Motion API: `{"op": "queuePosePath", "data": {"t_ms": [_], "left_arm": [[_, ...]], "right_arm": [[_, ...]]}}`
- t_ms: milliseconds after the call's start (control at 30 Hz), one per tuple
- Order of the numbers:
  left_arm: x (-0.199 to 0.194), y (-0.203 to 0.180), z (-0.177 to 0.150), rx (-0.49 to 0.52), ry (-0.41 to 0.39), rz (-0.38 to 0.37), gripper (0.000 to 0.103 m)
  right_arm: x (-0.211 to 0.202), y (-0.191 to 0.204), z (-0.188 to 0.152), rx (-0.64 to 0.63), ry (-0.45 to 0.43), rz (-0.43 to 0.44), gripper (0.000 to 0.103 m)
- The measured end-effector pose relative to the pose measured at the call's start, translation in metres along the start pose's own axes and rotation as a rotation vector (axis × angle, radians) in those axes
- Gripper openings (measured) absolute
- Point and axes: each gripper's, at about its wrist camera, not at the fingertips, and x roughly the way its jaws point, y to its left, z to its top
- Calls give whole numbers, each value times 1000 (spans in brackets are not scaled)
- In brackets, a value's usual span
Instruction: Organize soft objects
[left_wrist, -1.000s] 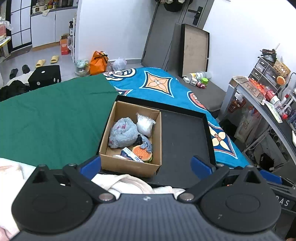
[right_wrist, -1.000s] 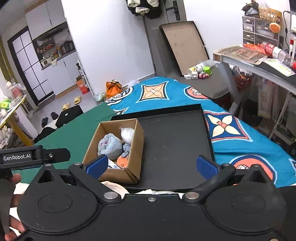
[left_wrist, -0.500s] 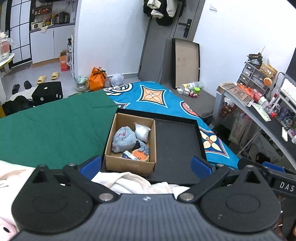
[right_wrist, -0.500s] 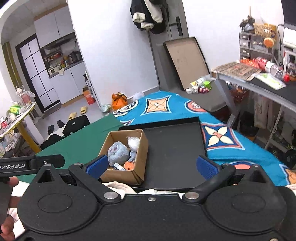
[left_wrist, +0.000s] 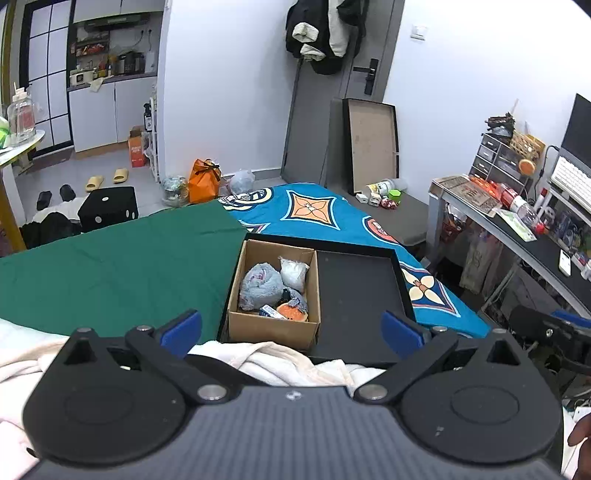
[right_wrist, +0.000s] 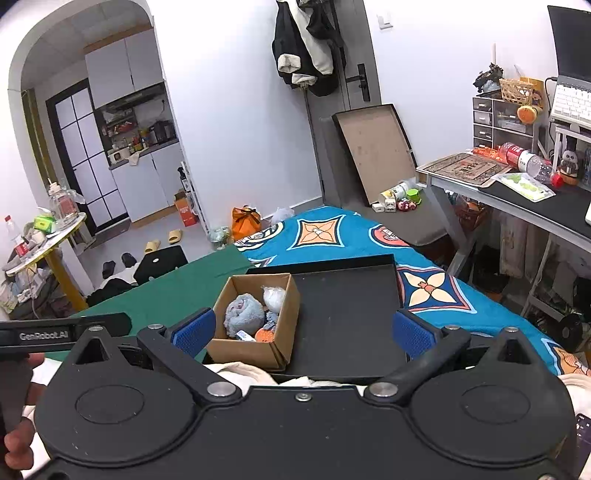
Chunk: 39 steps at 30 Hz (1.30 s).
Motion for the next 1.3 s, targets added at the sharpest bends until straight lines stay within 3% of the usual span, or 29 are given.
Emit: {"op": "queuePosePath", "data": {"t_ms": [133,500,1300], "left_arm": [[-6,-2,-5,21,-5,8,103],[-22,-19,-13,83,-25,18,103],[-27,-21,-17,69,-17,17,103]], "right_arm": [[-12,-2,-3,47,-10,29,103],[-27,0,-10,19,-44,-31,103],[-32,2,-17,-14,-55,-77,103]]}}
